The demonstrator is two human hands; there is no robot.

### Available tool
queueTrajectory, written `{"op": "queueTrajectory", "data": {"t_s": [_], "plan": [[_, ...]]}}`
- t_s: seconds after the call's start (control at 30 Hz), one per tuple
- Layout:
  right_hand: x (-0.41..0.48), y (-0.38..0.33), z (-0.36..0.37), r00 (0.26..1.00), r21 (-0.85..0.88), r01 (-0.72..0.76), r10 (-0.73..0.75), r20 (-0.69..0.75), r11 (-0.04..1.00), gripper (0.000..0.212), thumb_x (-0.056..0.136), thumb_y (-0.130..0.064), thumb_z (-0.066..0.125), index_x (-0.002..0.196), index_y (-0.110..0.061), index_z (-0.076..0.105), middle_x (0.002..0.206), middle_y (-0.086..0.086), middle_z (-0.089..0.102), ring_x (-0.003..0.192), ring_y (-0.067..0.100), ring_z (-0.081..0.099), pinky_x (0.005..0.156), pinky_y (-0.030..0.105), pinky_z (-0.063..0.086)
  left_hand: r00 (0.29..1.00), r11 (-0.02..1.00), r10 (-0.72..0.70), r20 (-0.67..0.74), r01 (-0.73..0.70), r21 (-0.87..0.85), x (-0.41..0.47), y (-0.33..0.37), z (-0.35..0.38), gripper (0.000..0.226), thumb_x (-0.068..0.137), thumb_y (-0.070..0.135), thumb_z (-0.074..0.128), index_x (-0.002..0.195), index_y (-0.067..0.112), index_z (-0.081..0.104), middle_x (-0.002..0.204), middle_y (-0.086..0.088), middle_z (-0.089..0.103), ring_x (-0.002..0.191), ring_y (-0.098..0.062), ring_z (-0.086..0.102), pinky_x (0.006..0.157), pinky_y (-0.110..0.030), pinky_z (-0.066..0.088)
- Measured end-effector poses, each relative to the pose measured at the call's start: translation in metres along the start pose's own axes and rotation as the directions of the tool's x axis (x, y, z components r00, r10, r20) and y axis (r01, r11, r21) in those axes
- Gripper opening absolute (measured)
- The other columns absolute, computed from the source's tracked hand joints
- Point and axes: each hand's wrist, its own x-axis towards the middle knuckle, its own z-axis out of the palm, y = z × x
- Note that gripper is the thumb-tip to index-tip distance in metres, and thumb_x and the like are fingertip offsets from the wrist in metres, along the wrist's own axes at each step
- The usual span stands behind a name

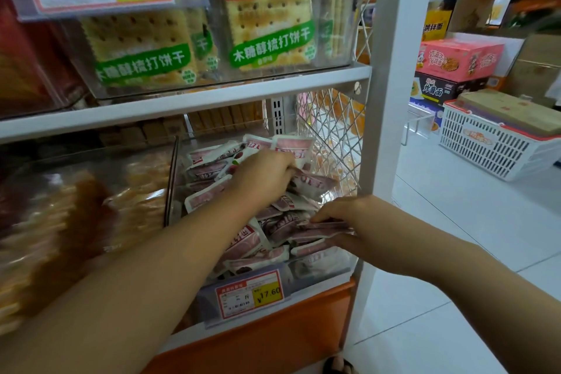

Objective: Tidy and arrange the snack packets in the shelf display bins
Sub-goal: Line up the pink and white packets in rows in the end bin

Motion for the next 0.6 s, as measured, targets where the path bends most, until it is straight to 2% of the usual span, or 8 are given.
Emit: {"op": "queueTrajectory", "data": {"t_s": [0.1, 0.27, 0.4, 0.47, 0.53, 0.6], "plan": [[0.0, 0.0, 0.0, 1.0, 0.01, -0.002, 0.002, 0.0, 1.0, 0.027, 0.092, -0.027, 0.055, 0.118, -0.033, 0.059, 0.111, -0.013, 0.064, 0.093, 0.006, 0.059, 0.084, 0.021, 0.05, 0.995, 0.996, -0.089, -0.042, 0.087, -0.035, 0.005, 0.0, -0.002, 0.016, 0.092, 0.022, 0.054, 0.092, 0.012, 0.067, 0.089, -0.01, 0.067, 0.083, -0.027, 0.061, 0.067, -0.031, 0.047], [-0.001, -0.001, 0.0, 1.0, 0.012, -0.009, 0.009, -0.002, 1.0, 0.028, 0.092, -0.026, 0.055, 0.119, -0.032, 0.06, 0.11, -0.012, 0.065, 0.093, 0.006, 0.06, 0.084, 0.02, 0.05, 0.988, 0.989, -0.147, 0.045, 0.147, 0.016, 0.007, 0.005, -0.002, 0.014, 0.087, 0.02, 0.057, 0.088, 0.011, 0.068, 0.089, -0.009, 0.067, 0.084, -0.027, 0.062, 0.065, -0.031, 0.047], [-0.002, -0.001, 0.0, 1.0, 0.007, 0.004, -0.004, -0.006, 1.0, 0.026, 0.093, -0.025, 0.053, 0.118, -0.03, 0.061, 0.109, -0.011, 0.065, 0.092, 0.006, 0.059, 0.081, 0.017, 0.047, 0.989, 0.99, -0.143, 0.045, 0.143, 0.002, 0.001, 0.002, -0.006, 0.031, 0.091, 0.035, 0.053, 0.078, 0.01, 0.067, 0.078, -0.006, 0.066, 0.074, -0.022, 0.06, 0.057, -0.027, 0.042], [-0.002, -0.001, 0.0, 1.0, 0.013, 0.002, -0.002, -0.003, 1.0, 0.026, 0.093, -0.025, 0.053, 0.117, -0.031, 0.061, 0.108, -0.01, 0.066, 0.091, 0.007, 0.06, 0.08, 0.019, 0.048, 0.983, 0.998, -0.04, 0.182, 0.05, -0.05, -0.003, -0.003, -0.008, 0.032, 0.094, 0.039, 0.05, 0.084, 0.015, 0.069, 0.081, -0.001, 0.066, 0.076, -0.019, 0.06, 0.062, -0.029, 0.044], [-0.003, -0.002, -0.001, 1.0, 0.022, 0.0, 0.0, -0.001, 1.0, 0.027, 0.093, -0.024, 0.053, 0.117, -0.033, 0.061, 0.108, -0.01, 0.066, 0.091, 0.008, 0.06, 0.081, 0.02, 0.049, 0.917, 0.993, 0.108, 0.384, -0.084, -0.077, -0.006, -0.009, -0.01, 0.022, 0.091, 0.038, 0.055, 0.1, 0.025, 0.07, 0.093, 0.004, 0.068, 0.085, -0.017, 0.06, 0.07, -0.031, 0.048], [-0.003, -0.002, -0.002, 1.0, 0.023, 0.002, -0.002, -0.004, 1.0, 0.027, 0.093, -0.023, 0.053, 0.116, -0.034, 0.062, 0.107, -0.011, 0.066, 0.09, 0.007, 0.06, 0.079, 0.018, 0.049, 0.847, 0.972, 0.156, 0.508, -0.222, 0.072, -0.008, -0.011, -0.011, 0.032, 0.085, 0.039, 0.059, 0.118, 0.037, 0.061, 0.106, 0.006, 0.066, 0.094, -0.018, 0.06, 0.072, -0.031, 0.049]]}}
